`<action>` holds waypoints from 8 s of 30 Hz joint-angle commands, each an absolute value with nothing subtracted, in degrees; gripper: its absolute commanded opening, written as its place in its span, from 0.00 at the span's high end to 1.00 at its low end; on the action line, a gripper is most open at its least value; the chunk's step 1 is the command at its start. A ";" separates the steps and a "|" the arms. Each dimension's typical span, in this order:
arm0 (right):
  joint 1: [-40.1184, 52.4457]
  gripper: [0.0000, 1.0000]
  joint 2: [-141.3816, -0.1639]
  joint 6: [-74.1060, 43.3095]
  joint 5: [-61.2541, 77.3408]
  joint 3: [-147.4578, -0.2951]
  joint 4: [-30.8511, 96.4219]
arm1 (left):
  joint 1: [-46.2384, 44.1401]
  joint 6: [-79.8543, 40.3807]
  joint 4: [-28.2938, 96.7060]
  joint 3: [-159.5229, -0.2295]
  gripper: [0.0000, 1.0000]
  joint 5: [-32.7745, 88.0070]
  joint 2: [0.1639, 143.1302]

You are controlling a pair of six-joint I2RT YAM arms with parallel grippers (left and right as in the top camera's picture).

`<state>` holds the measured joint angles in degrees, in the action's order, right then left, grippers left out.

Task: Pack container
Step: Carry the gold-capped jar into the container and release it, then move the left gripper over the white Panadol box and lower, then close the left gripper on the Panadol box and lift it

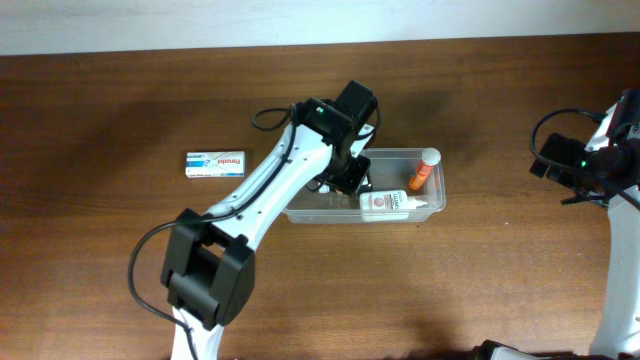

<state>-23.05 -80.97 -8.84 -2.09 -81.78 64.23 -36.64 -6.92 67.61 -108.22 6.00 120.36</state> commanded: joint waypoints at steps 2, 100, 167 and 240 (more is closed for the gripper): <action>-23.27 0.02 -81.06 -9.10 -1.98 -82.67 64.05 | -37.67 -6.42 68.23 -109.01 0.70 6.66 123.07; -23.27 0.02 -81.06 -9.10 -1.98 -82.67 64.05 | -8.49 -19.31 92.01 -141.32 0.01 14.76 130.72; -23.27 0.02 -81.06 -9.13 -1.98 -82.67 64.05 | -2.87 -91.68 78.00 -117.14 0.01 -3.49 140.40; -23.27 0.02 -81.06 -9.10 -1.98 -82.67 64.05 | -3.03 -50.48 83.59 -133.75 0.94 -9.23 138.54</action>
<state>-23.05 -80.97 -8.84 -2.09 -81.82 64.23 -3.29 -64.71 82.06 -127.87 -7.84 139.41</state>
